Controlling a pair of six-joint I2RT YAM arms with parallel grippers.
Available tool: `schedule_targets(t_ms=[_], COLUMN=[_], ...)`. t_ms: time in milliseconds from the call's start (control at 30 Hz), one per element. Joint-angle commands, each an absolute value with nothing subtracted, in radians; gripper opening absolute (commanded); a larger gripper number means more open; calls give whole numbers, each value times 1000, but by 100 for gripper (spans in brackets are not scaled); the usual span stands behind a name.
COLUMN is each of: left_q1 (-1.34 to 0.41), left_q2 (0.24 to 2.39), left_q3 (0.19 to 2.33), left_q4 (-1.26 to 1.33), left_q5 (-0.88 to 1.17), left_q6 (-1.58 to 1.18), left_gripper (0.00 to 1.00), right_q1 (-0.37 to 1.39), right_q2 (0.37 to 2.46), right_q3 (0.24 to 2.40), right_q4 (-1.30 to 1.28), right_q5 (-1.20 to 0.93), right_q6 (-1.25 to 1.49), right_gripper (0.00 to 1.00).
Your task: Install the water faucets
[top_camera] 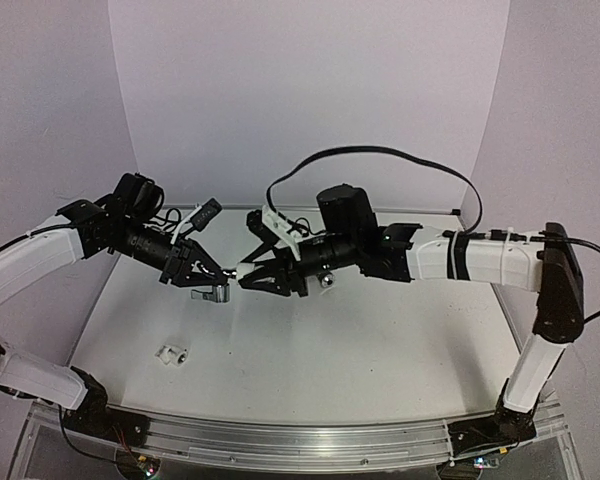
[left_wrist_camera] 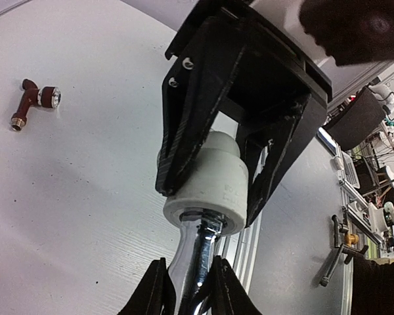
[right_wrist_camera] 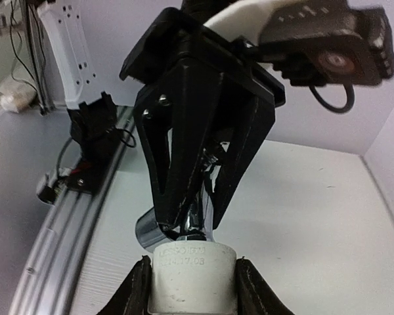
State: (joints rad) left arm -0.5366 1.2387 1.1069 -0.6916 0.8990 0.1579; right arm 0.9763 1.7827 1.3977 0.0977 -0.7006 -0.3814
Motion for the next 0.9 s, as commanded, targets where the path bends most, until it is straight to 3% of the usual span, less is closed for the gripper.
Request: schedule_targets(t_ms=[0,267,667,733,800,833,867], left_q1=[-519,-520,-519,-519,-518,-519,-519], left_q2=[1212,1214,1205,1212,1200,1184,1168], left_q3=[1136,1136,1139,1154,1162,1159,1150], left_q4=[-656,-651,-637,-637,-635,-624,-600], left_q5=[849,821,767,729,663,643,620], left_q6=[203,190,158,125,103,93,83], left_gripper=[0,0,1,15,46,54,70], right_q1=[932,931,916,909,899,889,879], right_q2=[1841,1965,1997,1982,1958,1944,1928], right_q3=[1475,1573,1566,1546,1512,1492,1475], right_q4=[25,41,97,99,101,105,108], right_q5=[-1095,-1282,-1268,-1235,-1189,-1159,-1141], right_q6=[-17,282,453,447,434,427,422], right_gripper=[0,0,0,0,0,0,0])
